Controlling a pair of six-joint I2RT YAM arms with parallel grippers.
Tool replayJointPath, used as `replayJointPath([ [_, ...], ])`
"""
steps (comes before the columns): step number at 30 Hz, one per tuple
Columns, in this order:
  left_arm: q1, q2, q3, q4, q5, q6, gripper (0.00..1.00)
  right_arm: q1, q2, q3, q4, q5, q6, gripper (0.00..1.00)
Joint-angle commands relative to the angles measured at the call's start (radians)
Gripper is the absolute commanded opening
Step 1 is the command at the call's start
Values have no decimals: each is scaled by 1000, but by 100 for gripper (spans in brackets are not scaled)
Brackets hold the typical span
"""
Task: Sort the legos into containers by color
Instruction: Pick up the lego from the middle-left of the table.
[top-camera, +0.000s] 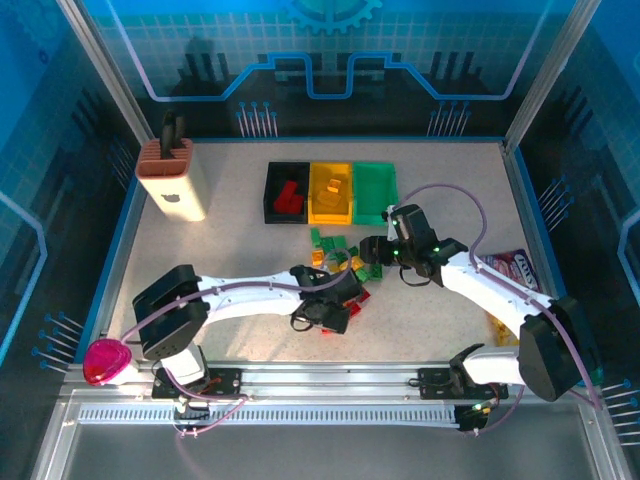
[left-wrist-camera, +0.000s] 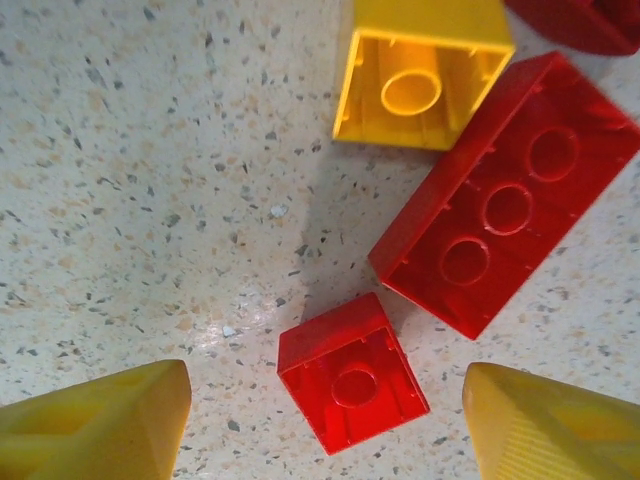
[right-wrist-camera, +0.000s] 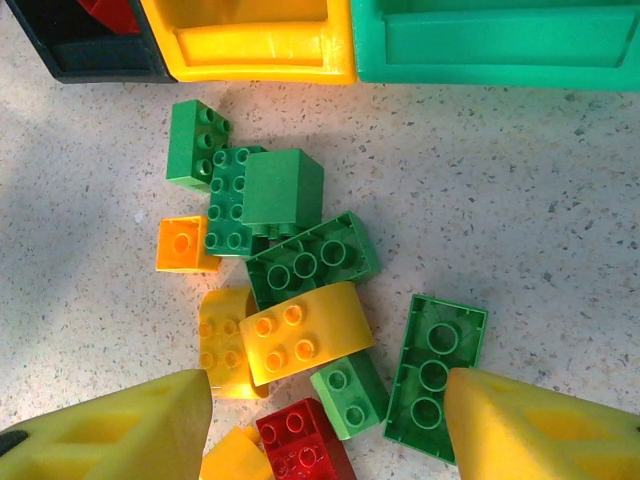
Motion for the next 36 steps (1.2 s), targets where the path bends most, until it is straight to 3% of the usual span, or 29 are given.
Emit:
replayJointPath([
  [1, -8, 27, 17, -37, 25, -20, 70, 10, -23, -11, 8, 8, 10, 64],
  [9, -10, 74, 11, 17, 73, -20, 62, 9, -18, -16, 13, 11, 8, 64],
  [14, -8, 100, 5, 36, 82, -21, 48, 7, -21, -19, 11, 17, 5, 64],
  [18, -3, 97, 5, 15, 47, -8, 36, 7, -15, -20, 14, 14, 5, 64],
  [24, 52, 36, -22, 2, 11, 20, 32, 7, -13, -19, 18, 10, 7, 64],
  [29, 158, -52, -41, -15, -4, 74, 31, 7, -10, -17, 18, 7, 6, 64],
  [36, 450, -146, 93, -6, -9, 247, 33, 17, 28, 18, 19, -23, 1, 64],
])
